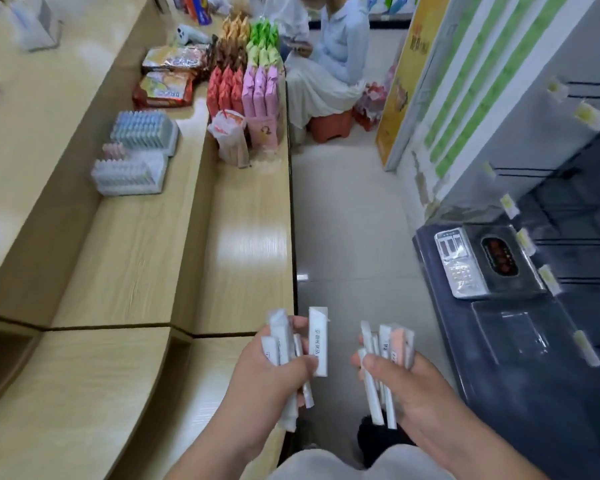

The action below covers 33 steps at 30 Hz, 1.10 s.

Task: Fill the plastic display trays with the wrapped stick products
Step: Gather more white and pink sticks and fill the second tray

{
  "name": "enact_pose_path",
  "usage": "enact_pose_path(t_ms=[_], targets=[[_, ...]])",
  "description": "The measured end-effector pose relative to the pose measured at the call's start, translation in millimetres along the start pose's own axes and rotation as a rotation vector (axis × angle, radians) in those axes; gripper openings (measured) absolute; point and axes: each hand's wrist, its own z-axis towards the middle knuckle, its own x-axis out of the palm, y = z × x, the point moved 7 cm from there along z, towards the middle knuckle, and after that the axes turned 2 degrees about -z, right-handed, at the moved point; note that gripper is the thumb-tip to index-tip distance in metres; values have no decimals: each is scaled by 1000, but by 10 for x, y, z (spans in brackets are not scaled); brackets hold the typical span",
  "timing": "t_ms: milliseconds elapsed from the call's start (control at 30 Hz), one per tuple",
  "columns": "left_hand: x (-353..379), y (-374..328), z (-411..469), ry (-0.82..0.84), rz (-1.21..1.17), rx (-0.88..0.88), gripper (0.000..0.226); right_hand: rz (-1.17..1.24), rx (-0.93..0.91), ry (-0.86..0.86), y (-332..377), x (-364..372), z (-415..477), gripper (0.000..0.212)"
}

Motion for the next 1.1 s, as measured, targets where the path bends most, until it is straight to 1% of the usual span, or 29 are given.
enact_pose_path(t_ms=[100,200,300,333,433,467,533,600,733,800,933,1033,1100], targets=[[79,-205,491,-58,-43,11,33,-62,12,83,478,-55,575,50],[130,-397,1031,-152,-135,27,35,-173,11,184,987,-96,1219,59],[164,-636,1481,-241,-253,55,36,-298,35,304,1469,-63,1814,52],[134,-726,1594,-281,-282,73,36,-327,40,345,1624,-9,1971,54],[-36,-896,1871,-451,-337,75,40,-456,42,429,2036,188,2436,67],[-99,-924,1941,-505,-353,67,42,-498,47,463,2147,278,2568,65],[-226,-970,2064,-598,-423,63,44,-569,70,561,2338,500,2818,49],[-373,-992,2179,-684,-490,62,44,-614,102,632,2468,749,3080,35],[-788,-908,2483,-862,-587,22,42,-739,114,723,2578,1368,3641,24],[-1055,-839,2675,-933,-640,3,38,-799,101,759,2582,1696,3902,28],[-1464,-823,2999,-1020,-717,-61,32,-931,74,756,2626,2183,4341,46],[-1739,-852,3167,-1080,-759,-76,30,-1030,49,809,2674,2527,4629,45],[-1956,-869,3255,-1130,-742,-67,31,-1080,16,844,2694,2777,4835,46]])
